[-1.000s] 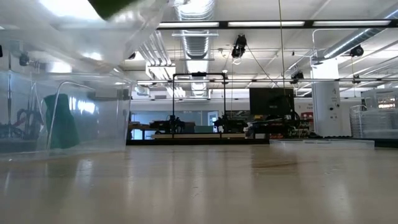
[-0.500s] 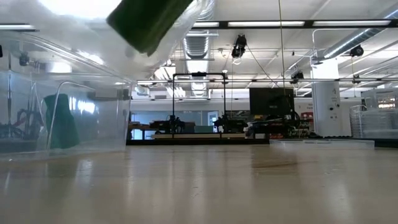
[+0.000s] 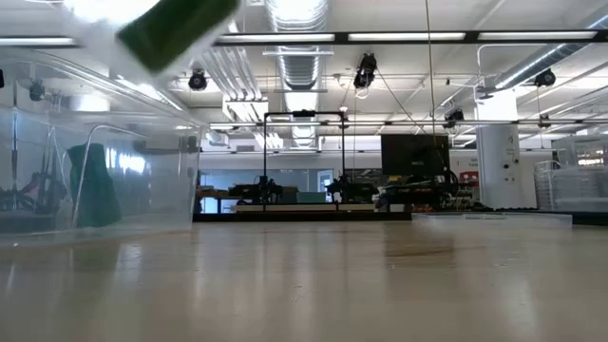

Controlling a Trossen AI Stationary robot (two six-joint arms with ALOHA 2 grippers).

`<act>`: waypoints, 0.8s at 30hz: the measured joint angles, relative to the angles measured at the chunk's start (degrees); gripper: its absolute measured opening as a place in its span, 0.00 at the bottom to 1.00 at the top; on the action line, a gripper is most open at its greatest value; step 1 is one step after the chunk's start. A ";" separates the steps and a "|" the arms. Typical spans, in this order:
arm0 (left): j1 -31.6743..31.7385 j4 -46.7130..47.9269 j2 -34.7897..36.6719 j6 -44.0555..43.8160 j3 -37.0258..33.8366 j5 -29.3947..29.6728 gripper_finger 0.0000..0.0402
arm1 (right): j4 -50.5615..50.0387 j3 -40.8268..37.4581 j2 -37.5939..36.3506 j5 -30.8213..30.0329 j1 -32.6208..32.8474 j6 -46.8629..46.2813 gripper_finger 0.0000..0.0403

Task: Roll bandage
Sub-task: Put the zip bag with the rolled dark green bandage into the transparent bin

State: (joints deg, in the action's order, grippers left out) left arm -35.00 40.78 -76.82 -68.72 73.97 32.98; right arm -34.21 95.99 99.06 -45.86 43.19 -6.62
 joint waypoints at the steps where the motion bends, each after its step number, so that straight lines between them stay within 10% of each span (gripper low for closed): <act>1: -0.02 -0.49 2.20 0.64 0.00 0.37 0.00 | -0.68 -0.18 -0.21 -0.95 0.47 -0.26 0.69; 8: -0.46 20.39 15.06 -10.79 0.13 5.62 0.00 | -4.47 -2.49 0.31 -2.21 0.95 -6.34 0.62; 12: -0.95 38.34 17.86 -27.27 0.11 -7.07 0.00 | -5.50 -4.93 0.40 -2.23 0.93 -9.21 0.58; 24: -0.88 38.33 13.89 -25.93 0.09 -19.17 0.00 | -7.50 -5.40 0.38 -2.31 0.48 -11.40 0.51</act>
State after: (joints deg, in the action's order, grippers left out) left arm -35.88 79.10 -62.93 -94.65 74.06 13.81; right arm -41.71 90.59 99.44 -48.17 43.67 -18.02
